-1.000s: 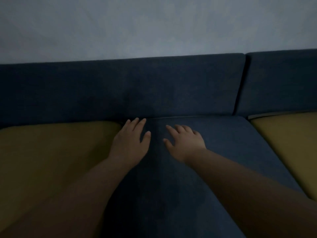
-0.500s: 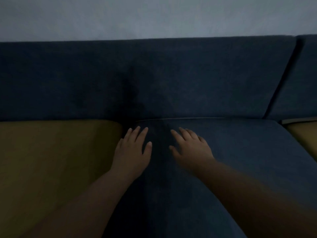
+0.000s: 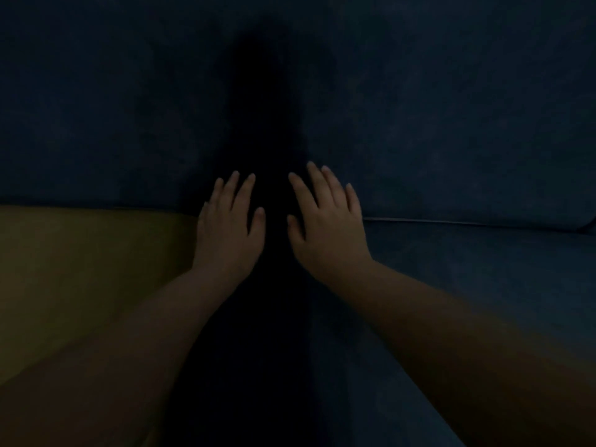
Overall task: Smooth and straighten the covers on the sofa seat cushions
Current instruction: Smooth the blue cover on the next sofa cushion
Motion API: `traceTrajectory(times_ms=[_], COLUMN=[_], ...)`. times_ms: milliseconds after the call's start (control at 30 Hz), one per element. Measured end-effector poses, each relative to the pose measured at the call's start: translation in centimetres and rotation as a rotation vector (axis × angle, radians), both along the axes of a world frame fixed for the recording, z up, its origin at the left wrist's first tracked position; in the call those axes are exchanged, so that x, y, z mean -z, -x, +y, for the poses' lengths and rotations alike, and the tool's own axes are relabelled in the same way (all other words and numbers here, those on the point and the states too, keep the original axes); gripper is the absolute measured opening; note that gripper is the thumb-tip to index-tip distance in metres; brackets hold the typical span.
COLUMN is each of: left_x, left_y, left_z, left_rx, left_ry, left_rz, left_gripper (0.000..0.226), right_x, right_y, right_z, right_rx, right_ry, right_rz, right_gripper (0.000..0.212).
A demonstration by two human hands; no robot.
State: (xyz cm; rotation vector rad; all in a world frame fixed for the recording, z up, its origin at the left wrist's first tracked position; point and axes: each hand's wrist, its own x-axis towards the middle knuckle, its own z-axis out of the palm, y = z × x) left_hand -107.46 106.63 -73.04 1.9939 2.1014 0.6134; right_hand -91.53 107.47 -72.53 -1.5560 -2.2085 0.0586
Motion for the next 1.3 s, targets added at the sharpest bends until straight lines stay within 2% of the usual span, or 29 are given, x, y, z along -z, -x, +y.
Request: traceTrajectory(times_ms=[100,200,233,333,400,500,567,667,767,900,1000,1100,1200,1300], left_x=[3.0,8.0,9.4,10.7,10.2,8.7,6.8,3.8,4.2,8.6,9.0,8.2,6.8,4.5], left_y=[-1.5,-2.8,-3.0,-2.6,-2.2,-2.8,-4.4,-8.6,-12.1,-13.6,-13.4,-13.2,-13.9,-16.7], left_z=[1.6,0.5,0.0,-0.1,0.4,0.8,1.1,2.2,2.1,-0.4,-0.4,-0.3,0.1,1.1], left_rx=[-0.097,-0.081,-0.073,-0.066,-0.034,-0.010,0.057,0.159,0.184,0.150,0.135,0.161,0.156,0.206], left_ry=[0.064,0.315,0.343,0.338,0.381,0.455,0.374,0.130,0.138,0.297,0.293,0.319,0.346,0.180], left_rz=[-0.089,0.067,0.111,0.163,0.176,0.165,0.152,0.028,0.054,0.289,0.266,0.259,0.215,0.104], left_gripper=[0.054,0.053,0.053,0.059,0.062,0.055,0.057,0.071,0.074,0.075,0.074,0.070,0.055,0.057], right_x=[2.2,6.4,7.9,9.7,9.4,8.2,7.4,5.2,4.6,8.8,9.6,8.4,7.1,5.2], right_y=[0.4,-0.8,-1.4,-2.2,-2.0,-2.7,-3.7,-5.9,-9.3,-12.5,-12.8,-12.8,-13.7,-15.4], right_z=[1.9,1.8,1.4,1.2,1.6,1.6,1.4,1.8,1.8,-1.2,-1.2,-1.0,-0.9,0.0], right_rx=[0.021,0.041,0.044,0.018,-0.001,-0.041,-0.024,0.106,0.198,0.184,0.205,0.169,0.158,0.276], right_ry=[0.000,0.333,0.429,0.455,0.490,0.526,0.426,0.124,0.172,0.407,0.395,0.448,0.346,0.136], right_rz=[-0.001,-0.144,-0.215,-0.261,-0.255,-0.253,-0.174,0.025,0.037,-0.192,-0.204,-0.230,-0.168,-0.064], right_gripper=[0.058,0.058,0.060,0.081,0.084,0.064,0.058,0.055,0.058,0.064,0.058,0.073,0.070,0.058])
